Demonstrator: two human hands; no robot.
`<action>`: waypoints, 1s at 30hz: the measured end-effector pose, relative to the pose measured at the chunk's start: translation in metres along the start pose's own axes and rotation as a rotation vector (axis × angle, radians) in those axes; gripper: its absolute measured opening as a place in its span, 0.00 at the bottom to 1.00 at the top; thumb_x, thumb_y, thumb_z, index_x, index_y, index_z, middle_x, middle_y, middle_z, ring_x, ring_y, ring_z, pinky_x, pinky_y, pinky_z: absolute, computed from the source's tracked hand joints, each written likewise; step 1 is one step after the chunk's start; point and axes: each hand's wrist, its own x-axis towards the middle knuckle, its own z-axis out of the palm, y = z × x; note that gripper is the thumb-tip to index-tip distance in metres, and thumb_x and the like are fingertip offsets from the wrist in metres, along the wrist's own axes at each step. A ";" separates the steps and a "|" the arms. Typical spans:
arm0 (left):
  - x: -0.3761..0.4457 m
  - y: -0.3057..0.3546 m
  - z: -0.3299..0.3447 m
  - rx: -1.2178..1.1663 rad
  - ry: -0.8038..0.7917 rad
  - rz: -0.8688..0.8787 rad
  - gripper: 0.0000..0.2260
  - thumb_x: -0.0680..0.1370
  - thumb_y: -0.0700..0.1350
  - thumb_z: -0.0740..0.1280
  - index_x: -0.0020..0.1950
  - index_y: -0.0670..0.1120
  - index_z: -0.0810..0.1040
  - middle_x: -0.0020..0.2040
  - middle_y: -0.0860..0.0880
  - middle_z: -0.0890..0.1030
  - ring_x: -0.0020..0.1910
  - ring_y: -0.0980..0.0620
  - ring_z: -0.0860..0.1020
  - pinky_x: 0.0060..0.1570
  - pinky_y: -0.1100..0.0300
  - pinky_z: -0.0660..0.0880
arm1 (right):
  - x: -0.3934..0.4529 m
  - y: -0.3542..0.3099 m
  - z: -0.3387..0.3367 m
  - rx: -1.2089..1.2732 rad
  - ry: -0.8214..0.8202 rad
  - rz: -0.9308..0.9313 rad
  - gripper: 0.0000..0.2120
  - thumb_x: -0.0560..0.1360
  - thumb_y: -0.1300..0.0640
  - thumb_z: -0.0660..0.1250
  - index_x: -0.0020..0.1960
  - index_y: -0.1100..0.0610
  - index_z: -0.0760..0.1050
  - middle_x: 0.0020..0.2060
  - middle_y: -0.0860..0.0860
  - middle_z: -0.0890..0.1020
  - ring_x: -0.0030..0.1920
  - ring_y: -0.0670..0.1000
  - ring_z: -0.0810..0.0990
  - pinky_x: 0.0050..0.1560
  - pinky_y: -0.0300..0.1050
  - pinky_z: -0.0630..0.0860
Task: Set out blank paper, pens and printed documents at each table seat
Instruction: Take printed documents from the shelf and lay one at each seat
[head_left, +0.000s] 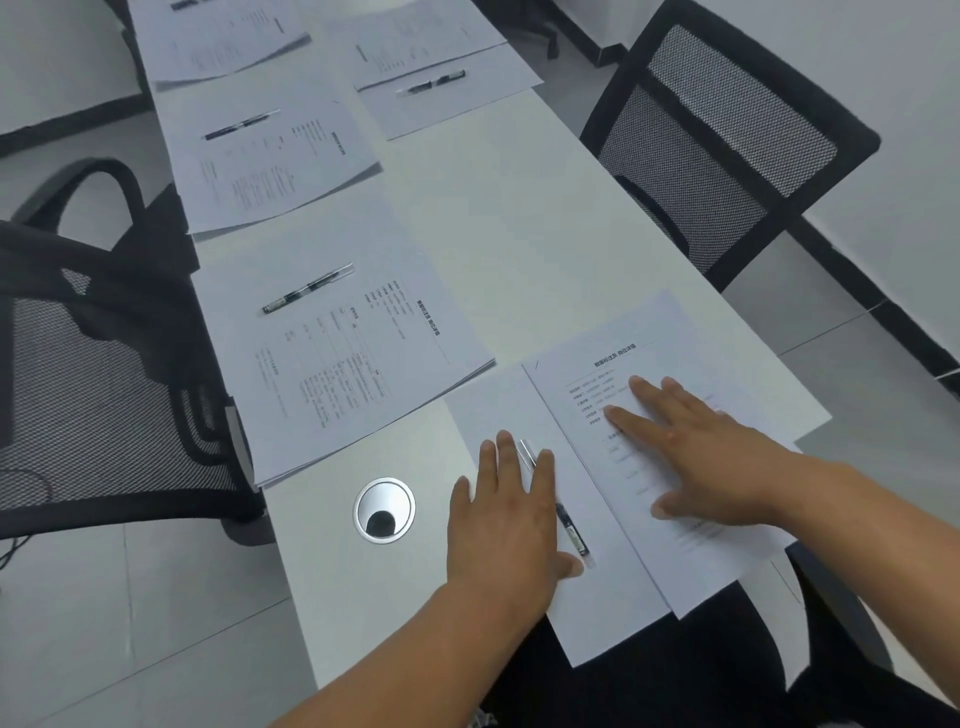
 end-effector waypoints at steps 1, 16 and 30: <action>0.000 0.000 -0.001 0.000 -0.001 -0.001 0.50 0.80 0.66 0.71 0.89 0.53 0.41 0.88 0.40 0.35 0.88 0.38 0.36 0.84 0.37 0.50 | 0.000 0.000 0.000 0.000 0.000 0.001 0.55 0.78 0.41 0.74 0.85 0.36 0.33 0.83 0.43 0.26 0.85 0.52 0.30 0.84 0.65 0.54; 0.001 -0.001 -0.011 -0.014 -0.025 0.023 0.53 0.78 0.63 0.76 0.88 0.55 0.41 0.88 0.37 0.40 0.88 0.35 0.41 0.83 0.35 0.57 | -0.003 -0.015 -0.005 -0.071 0.015 0.044 0.55 0.79 0.40 0.74 0.86 0.40 0.34 0.84 0.46 0.28 0.85 0.57 0.31 0.82 0.70 0.56; -0.060 -0.063 -0.113 0.001 0.104 -0.096 0.50 0.78 0.68 0.73 0.89 0.54 0.47 0.89 0.43 0.49 0.88 0.40 0.51 0.80 0.34 0.62 | -0.065 -0.130 -0.080 -0.020 0.299 -0.023 0.28 0.83 0.47 0.62 0.81 0.53 0.62 0.80 0.50 0.66 0.79 0.54 0.65 0.72 0.53 0.72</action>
